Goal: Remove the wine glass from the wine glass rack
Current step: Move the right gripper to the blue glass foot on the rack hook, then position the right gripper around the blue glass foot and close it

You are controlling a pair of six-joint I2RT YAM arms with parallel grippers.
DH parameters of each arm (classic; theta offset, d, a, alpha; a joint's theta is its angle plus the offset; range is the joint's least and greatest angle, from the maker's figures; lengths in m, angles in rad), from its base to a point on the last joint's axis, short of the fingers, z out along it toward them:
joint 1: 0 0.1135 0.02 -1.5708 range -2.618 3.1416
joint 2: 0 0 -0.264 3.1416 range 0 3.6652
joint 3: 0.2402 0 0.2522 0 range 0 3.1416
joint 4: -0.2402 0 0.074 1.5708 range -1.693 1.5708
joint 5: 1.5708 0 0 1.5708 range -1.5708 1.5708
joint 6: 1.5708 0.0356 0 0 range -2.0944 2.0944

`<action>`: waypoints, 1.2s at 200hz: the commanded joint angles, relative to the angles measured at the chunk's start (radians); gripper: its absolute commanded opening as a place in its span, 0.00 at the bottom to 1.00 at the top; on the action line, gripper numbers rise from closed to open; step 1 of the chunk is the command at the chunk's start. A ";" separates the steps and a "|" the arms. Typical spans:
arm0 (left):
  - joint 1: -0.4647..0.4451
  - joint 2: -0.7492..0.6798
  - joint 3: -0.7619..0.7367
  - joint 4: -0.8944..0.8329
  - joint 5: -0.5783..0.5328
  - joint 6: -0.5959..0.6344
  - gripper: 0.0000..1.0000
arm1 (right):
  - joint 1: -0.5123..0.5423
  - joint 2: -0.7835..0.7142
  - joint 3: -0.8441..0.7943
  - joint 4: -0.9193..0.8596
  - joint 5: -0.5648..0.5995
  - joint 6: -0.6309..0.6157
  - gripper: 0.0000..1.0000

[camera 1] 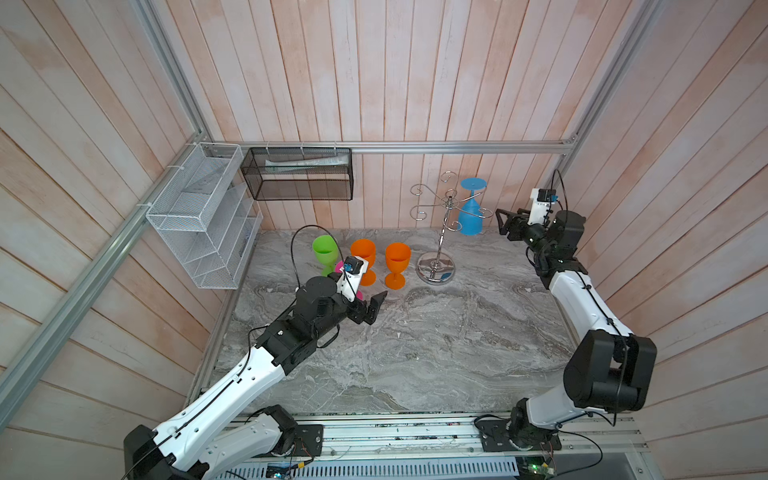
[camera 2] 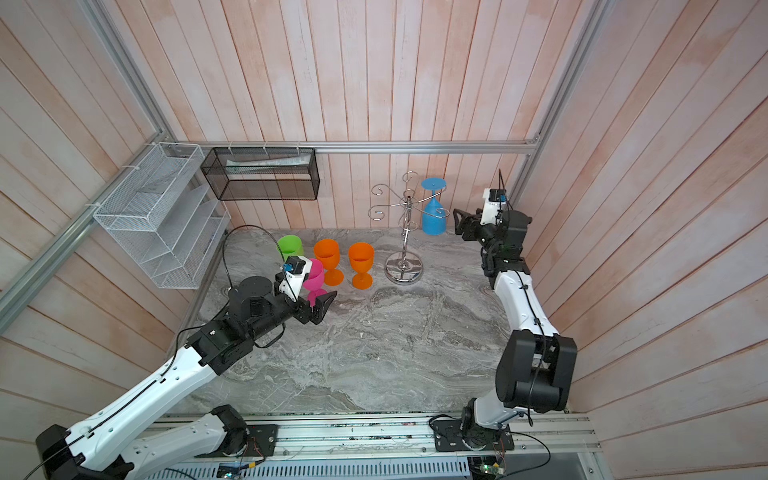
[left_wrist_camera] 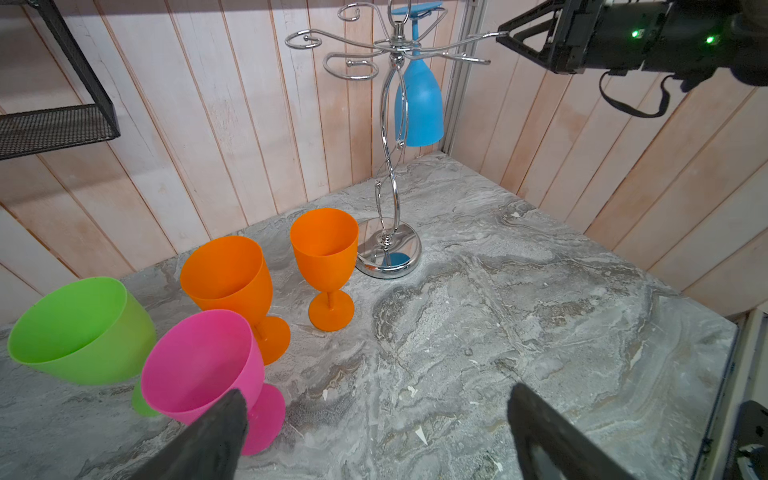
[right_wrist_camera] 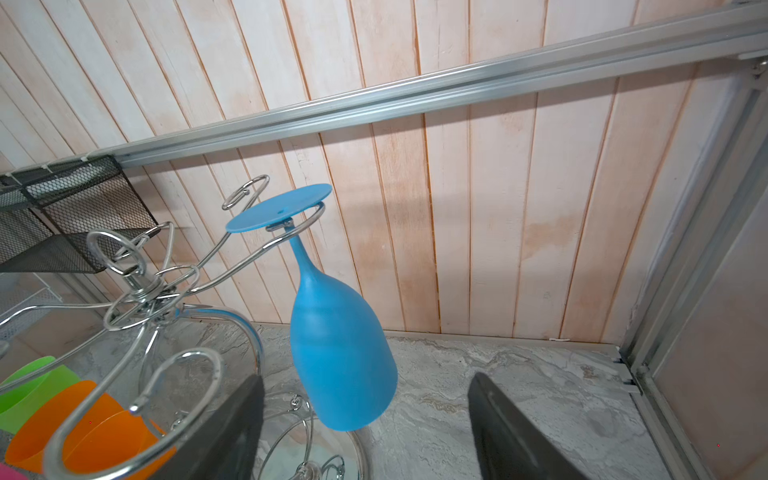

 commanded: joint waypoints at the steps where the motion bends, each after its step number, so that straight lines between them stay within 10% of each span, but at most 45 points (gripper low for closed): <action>1: -0.003 -0.030 -0.028 0.040 0.050 0.027 0.99 | 0.034 0.013 0.037 -0.029 0.034 -0.039 0.78; 102: -0.001 -0.013 -0.018 0.026 0.049 0.028 0.99 | 0.172 -0.042 0.017 -0.111 0.270 -0.060 0.78; 240: -0.001 -0.031 -0.017 0.020 0.049 0.022 0.99 | 0.457 -0.108 0.062 -0.287 0.786 0.245 0.78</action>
